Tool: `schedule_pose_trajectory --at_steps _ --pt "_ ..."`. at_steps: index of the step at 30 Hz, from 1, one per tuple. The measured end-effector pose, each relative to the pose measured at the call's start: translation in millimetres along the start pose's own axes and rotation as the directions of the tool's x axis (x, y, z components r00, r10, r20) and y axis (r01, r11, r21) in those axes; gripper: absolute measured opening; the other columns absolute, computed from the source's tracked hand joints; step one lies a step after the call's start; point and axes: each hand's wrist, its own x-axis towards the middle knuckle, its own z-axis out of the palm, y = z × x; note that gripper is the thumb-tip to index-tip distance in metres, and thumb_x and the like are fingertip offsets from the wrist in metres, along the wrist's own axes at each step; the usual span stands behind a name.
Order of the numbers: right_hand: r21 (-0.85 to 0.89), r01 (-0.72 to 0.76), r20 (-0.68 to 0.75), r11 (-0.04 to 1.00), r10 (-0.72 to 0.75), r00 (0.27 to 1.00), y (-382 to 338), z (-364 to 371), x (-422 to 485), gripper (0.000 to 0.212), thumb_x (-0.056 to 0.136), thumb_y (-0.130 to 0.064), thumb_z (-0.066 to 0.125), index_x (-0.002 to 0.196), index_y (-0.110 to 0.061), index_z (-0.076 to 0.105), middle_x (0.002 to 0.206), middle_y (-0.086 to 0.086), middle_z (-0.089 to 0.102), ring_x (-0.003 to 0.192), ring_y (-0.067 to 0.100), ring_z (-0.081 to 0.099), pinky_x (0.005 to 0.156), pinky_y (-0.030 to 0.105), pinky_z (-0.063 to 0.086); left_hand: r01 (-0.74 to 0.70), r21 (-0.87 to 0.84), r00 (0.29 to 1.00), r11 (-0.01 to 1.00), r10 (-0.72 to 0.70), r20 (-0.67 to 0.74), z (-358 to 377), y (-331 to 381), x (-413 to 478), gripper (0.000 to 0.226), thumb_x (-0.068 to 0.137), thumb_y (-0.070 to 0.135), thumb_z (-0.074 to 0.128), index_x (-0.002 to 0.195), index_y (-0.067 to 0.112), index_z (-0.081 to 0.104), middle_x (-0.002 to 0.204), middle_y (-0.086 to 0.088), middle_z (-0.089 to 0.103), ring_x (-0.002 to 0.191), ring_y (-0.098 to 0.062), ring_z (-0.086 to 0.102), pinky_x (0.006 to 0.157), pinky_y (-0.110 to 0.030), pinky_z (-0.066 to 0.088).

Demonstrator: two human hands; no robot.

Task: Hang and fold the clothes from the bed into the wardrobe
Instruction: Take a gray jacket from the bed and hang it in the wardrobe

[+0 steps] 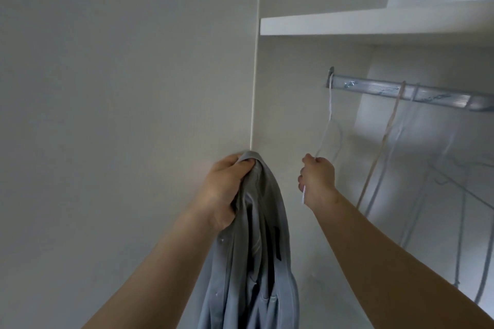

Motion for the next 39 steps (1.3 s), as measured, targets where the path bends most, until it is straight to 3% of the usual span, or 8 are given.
schedule_pose_trajectory --at_steps 4,8,11,18,26,30,35,39 --pt "-0.037 0.138 -0.029 0.99 -0.139 0.99 2 -9 -6 0.022 0.098 -0.018 0.042 0.082 -0.006 0.05 0.056 0.003 0.031 0.042 0.014 0.03 0.042 0.024 0.025 0.011 0.02 1.0 1.0 -0.011 0.003 3 0 3 0.018 0.093 0.012 0.051 0.082 0.01 0.065 0.071 -0.009 0.066 0.06 -0.018 0.063 0.055 -0.025 0.054" --pt "-0.02 0.208 -0.058 0.978 -0.209 0.976 1 -16 -18 0.026 0.097 -0.015 0.045 0.071 -0.013 0.048 0.052 0.001 0.031 0.028 0.002 0.029 0.032 0.017 0.025 0.027 0.041 0.999 0.999 -0.028 0.02 5 -2 4 0.017 0.094 0.013 0.05 0.086 0.009 0.064 0.081 -0.013 0.064 0.071 -0.024 0.061 0.07 -0.033 0.053" --pt "-0.021 0.179 -0.054 0.984 -0.18 0.982 6 -22 -37 0.022 0.096 -0.015 0.048 0.076 -0.014 0.054 0.05 -0.001 0.035 0.026 0.001 0.029 0.031 0.014 0.026 0.038 0.051 0.999 0.998 -0.039 0.024 2 -4 4 0.017 0.094 0.014 0.051 0.084 0.01 0.063 0.084 -0.014 0.065 0.076 -0.026 0.061 0.075 -0.036 0.052" --pt "-0.074 0.191 -0.078 0.979 -0.196 0.977 39 -30 -105 0.021 0.096 -0.015 0.049 0.078 -0.02 0.06 0.05 -0.004 0.039 0.033 0.0 0.031 0.035 0.014 0.028 0.062 0.055 0.993 0.997 -0.067 0.098 -17 -10 -6 0.017 0.093 0.015 0.052 0.079 0.009 0.061 0.08 -0.013 0.062 0.071 -0.025 0.059 0.068 -0.033 0.05" --pt "-0.092 0.146 -0.216 0.985 -0.162 0.963 78 -20 -197 0.019 0.091 -0.015 0.055 0.076 -0.018 0.067 0.041 -0.011 0.036 0.036 0.003 0.03 0.038 0.013 0.029 0.105 0.154 0.96 0.983 -0.14 0.241 -59 -25 -35 0.018 0.093 0.016 0.051 0.077 0.014 0.058 0.072 -0.007 0.06 0.062 -0.017 0.057 0.055 -0.027 0.045" --pt "-0.024 0.123 -0.317 0.992 -0.124 0.94 99 -27 -249 0.017 0.088 -0.011 0.058 0.08 0.002 0.066 0.041 -0.008 0.033 0.036 0.003 0.027 0.038 0.012 0.027 0.137 0.166 0.935 0.977 -0.183 0.305 -76 -30 -54 0.012 0.094 0.016 0.05 0.087 0.023 0.058 0.08 -0.004 0.06 0.066 -0.015 0.057 0.053 -0.025 0.046" --pt "-0.074 0.111 -0.366 0.991 -0.13 0.921 112 -45 -301 0.021 0.085 -0.007 0.061 0.068 -0.015 0.071 0.042 -0.006 0.038 0.038 0.004 0.029 0.039 0.012 0.029 0.098 0.219 0.885 0.971 -0.186 0.427 -75 -32 -79 0.03 0.095 0.018 0.049 0.114 0.041 0.053 0.097 -0.006 0.059 0.077 -0.02 0.058 0.058 -0.029 0.048" --pt "-0.181 0.127 -0.365 0.975 -0.186 0.912 104 -62 -331 0.023 0.086 -0.003 0.056 0.071 -0.014 0.071 0.04 -0.012 0.046 0.036 0.002 0.038 0.041 0.007 0.032 0.002 0.225 0.869 0.974 -0.113 0.482 -60 -31 -97 0.041 0.094 0.015 0.048 0.122 0.045 0.049 0.109 -0.004 0.055 0.092 -0.022 0.056 0.082 -0.038 0.052"
